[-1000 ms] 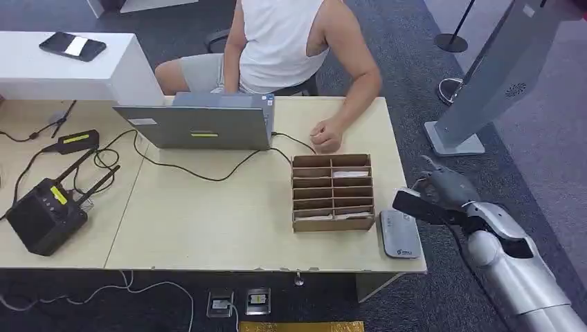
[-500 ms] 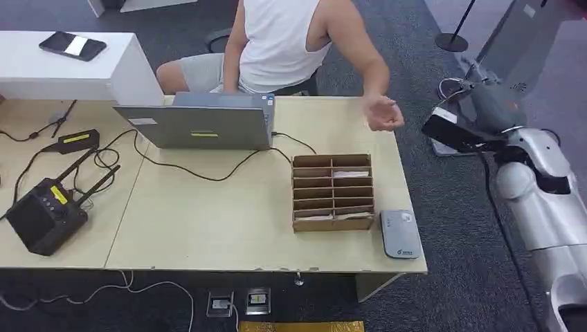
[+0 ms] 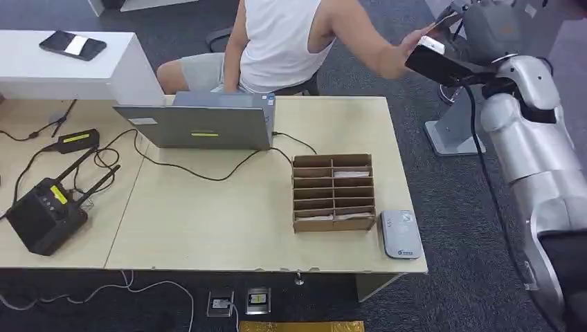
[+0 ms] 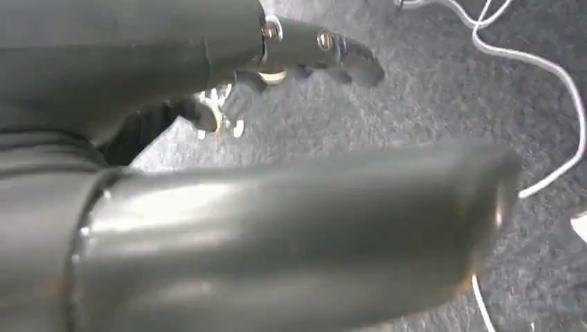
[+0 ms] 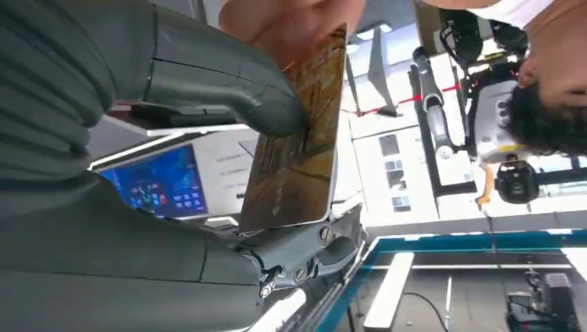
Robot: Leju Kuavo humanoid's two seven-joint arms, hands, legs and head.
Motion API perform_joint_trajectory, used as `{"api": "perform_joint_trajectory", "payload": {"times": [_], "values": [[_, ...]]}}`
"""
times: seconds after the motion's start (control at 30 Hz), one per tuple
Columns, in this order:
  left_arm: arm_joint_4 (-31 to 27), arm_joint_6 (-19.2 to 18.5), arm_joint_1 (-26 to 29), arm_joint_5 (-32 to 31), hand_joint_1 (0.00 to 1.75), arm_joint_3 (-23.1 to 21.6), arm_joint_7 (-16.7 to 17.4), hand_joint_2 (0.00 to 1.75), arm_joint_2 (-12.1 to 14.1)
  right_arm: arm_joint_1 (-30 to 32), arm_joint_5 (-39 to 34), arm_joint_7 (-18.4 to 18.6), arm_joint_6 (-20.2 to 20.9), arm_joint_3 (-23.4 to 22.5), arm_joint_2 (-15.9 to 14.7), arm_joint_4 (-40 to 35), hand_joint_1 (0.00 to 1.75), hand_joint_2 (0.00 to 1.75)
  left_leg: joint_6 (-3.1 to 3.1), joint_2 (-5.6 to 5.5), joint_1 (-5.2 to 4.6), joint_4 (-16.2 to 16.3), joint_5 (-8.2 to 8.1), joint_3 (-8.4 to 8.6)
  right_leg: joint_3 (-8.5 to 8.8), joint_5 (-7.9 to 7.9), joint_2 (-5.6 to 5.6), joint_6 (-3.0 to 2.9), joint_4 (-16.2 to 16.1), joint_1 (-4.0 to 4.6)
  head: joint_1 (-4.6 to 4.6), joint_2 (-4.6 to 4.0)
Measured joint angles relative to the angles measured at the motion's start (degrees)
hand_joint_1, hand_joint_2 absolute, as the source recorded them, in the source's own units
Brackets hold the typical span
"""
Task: Pass the card to the sensor for recognition and then transmit it.
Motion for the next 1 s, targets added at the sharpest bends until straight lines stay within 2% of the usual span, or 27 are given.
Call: {"api": "perform_joint_trajectory", "payload": {"times": [0.2, 0.23, 0.27, 0.3, 0.33, 0.53, 0.87, 1.0], "values": [[0.0, -0.96, -1.17, -0.83, 0.0, -0.5, 0.55, 0.0, -0.09, -4.34, 1.74, 0.85, -3.12, 2.65, 5.19, 9.32, 1.75, 1.75, -0.01, 0.02, 0.03, 0.0, 0.01, 0.04, 0.01, 0.0, 0.03, 0.0, 0.01, 0.02, -0.02, 0.0], [0.0, -0.92, -1.17, -0.66, 0.0, -0.52, 0.61, 0.0, -0.09, -4.66, 1.73, 0.88, -3.29, 2.94, 5.98, 10.64, 1.03, 1.75, -0.01, 0.03, 0.05, 0.0, 0.01, 0.05, 0.02, 0.0, 0.03, -0.01, 0.01, 0.03, -0.02, 0.0], [0.0, -0.92, -1.15, -0.57, 0.0, -0.52, 0.61, 0.0, -0.09, -4.85, 1.73, 0.88, -3.38, 3.13, 6.61, 11.72, 1.03, 1.75, -0.01, 0.02, 0.06, 0.0, 0.01, 0.05, 0.02, -0.01, 0.02, -0.02, 0.0, 0.05, 0.0, 0.0], [0.0, -0.92, -1.1, -0.41, 0.0, -0.55, 0.61, 0.0, -0.09, -4.99, 1.73, 0.92, -3.38, 3.42, 7.24, 12.87, 0.19, 1.75, -0.01, 0.02, 0.06, 0.0, 0.0, 0.05, 0.03, -0.01, 0.02, -0.02, -0.01, 0.05, 0.0, 0.0], [0.0, -0.92, -1.06, -0.35, 0.0, -0.57, 0.61, 0.0, -0.07, -5.04, 1.73, 0.99, -3.38, 3.72, 7.88, 14.27, 0.0, 1.75, -0.01, 0.02, 0.06, 0.0, 0.0, 0.05, 0.02, -0.01, 0.02, -0.02, -0.01, 0.05, -0.02, 0.0], [0.0, -0.85, -0.65, 0.13, 0.0, -0.61, 0.61, 0.0, 0.0, -4.97, 2.0, 1.03, -3.79, 5.47, 10.61, 21.31, 0.0, 1.75, -0.01, 0.01, 0.05, 0.01, 0.01, 0.03, 0.0, -0.01, 0.01, -0.02, -0.02, 0.04, 0.0, 0.0], [0.0, 0.04, 0.13, 0.31, 0.0, -0.61, 0.61, 0.0, 0.13, -4.77, -1.9, -0.39, -6.07, 6.0, 11.66, 23.82, 0.0, 1.75, -0.02, 0.02, 0.06, 0.02, 0.0, 0.01, -0.04, -0.02, 0.03, -0.04, -0.01, 0.05, -0.02, 0.0], [0.0, 0.26, 0.25, 0.29, 0.0, -0.61, 0.61, 0.0, 0.31, -4.79, -8.22, -4.22, -6.74, 5.67, 11.73, 23.6, 0.0, 1.75, -0.02, 0.03, 0.06, 0.02, 0.0, 0.03, -0.02, -0.01, 0.03, -0.03, -0.01, 0.05, 0.0, 0.0]]}}
